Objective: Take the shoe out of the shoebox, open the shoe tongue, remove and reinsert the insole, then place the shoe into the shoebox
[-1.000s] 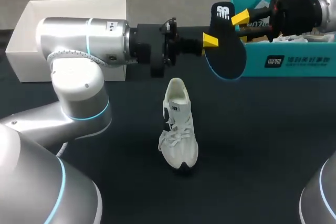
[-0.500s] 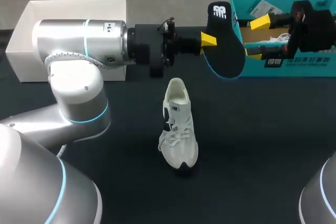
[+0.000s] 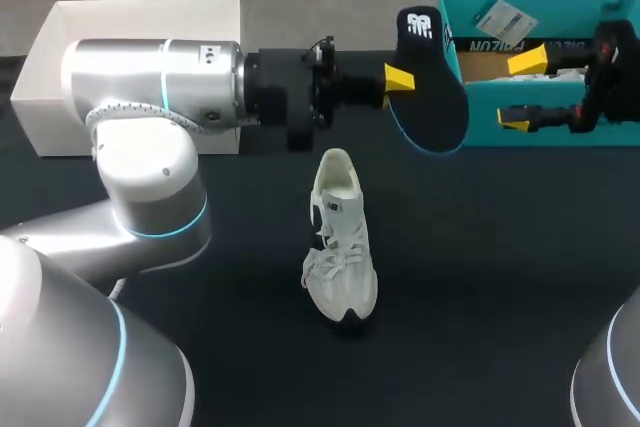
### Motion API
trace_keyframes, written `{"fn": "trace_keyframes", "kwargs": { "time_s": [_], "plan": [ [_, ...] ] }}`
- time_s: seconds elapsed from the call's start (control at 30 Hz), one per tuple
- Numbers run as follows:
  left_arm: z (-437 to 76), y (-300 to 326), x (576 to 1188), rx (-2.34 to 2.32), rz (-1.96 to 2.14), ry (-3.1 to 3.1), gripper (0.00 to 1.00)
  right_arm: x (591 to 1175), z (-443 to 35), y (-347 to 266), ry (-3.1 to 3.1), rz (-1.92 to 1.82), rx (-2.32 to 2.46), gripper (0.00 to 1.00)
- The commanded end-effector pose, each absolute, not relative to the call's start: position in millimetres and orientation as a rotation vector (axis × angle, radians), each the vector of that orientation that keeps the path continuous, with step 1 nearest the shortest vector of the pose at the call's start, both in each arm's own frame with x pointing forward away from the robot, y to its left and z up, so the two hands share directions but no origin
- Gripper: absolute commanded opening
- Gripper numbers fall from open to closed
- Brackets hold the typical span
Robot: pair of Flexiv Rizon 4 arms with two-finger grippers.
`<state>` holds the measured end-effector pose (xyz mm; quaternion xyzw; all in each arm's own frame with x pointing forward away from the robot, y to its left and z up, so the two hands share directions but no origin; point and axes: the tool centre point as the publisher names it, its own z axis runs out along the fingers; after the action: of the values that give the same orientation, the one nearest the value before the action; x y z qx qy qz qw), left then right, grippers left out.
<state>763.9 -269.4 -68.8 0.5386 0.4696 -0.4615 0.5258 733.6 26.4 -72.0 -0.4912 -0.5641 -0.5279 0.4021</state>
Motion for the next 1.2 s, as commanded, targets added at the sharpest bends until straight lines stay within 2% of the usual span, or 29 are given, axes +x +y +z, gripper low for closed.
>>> {"fn": "trace_keyframes", "kwargs": {
  "time_s": [0.03,0.2,0.33,0.4,0.93,1.2],
  "plan": [
    [-65,-271,773,1.38,-1.213,1.263,0.0,729,-72,28,-1.412,-1.358,-1.265,1.0],
    [-54,-267,782,1.3,-1.424,1.457,0.0,729,-72,28,-1.412,-1.358,-1.265,1.0],
    [-46,-267,796,1.158,-1.779,1.536,0.0,729,-72,28,-1.412,-1.358,-1.265,1.0],
    [-58,-276,830,1.166,-1.946,1.588,0.0,729,-72,28,-1.412,-1.358,-1.265,1.0],
    [-58,-276,830,1.166,-1.946,1.588,0.0,729,-72,28,-1.412,-1.358,-1.265,1.0],
    [-57,-275,815,0.844,-1.97,1.908,0.0,729,-72,28,-1.412,-1.358,-1.265,1.0]
  ]
}}
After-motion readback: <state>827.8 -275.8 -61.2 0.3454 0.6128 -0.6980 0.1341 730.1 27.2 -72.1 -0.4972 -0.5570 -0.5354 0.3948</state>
